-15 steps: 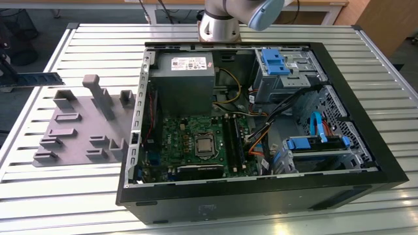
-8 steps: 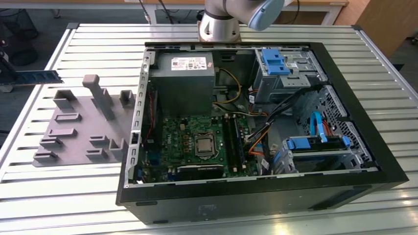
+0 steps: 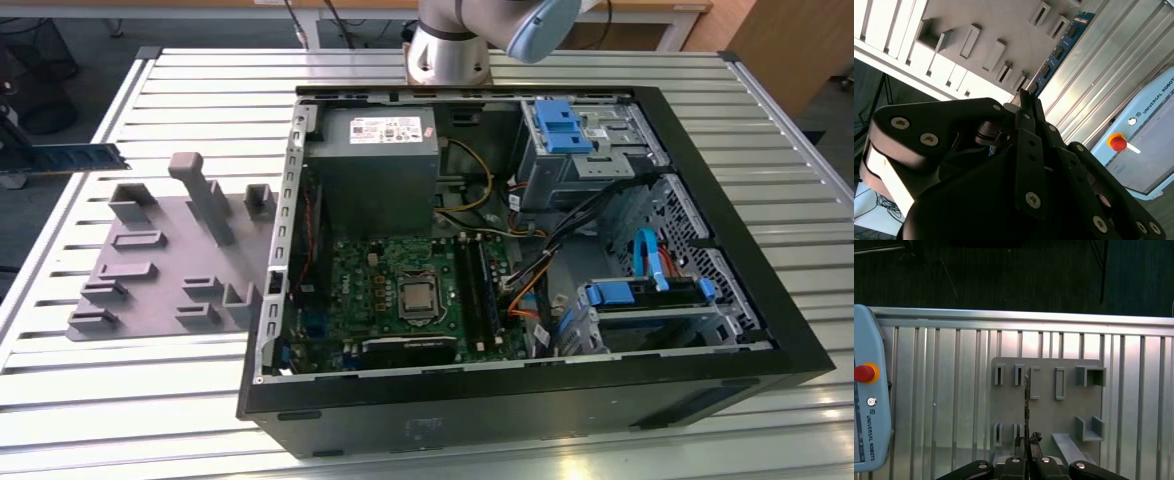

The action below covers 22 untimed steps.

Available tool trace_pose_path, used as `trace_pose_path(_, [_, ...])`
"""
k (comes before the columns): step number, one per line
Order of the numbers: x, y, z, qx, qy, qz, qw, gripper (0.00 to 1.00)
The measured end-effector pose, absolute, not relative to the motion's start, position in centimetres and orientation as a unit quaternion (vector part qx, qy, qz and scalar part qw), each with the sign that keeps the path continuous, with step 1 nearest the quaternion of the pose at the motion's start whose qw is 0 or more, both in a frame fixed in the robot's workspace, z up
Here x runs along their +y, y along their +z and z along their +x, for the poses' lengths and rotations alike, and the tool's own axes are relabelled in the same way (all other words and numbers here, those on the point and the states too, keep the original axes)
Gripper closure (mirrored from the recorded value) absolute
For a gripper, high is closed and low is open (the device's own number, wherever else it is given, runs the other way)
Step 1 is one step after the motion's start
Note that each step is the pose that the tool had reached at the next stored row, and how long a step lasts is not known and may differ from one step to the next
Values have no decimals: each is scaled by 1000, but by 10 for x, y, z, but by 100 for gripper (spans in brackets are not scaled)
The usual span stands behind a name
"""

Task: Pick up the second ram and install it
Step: 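Pick up the second ram and move it above second insertion slot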

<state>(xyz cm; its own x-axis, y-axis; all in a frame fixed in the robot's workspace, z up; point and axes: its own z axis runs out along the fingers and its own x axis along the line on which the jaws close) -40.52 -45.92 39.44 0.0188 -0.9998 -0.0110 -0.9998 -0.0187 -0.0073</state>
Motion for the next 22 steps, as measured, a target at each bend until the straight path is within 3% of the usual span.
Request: trace_pose_path(22, [-459, 394, -395, 700, 1, -714, 6, 86])
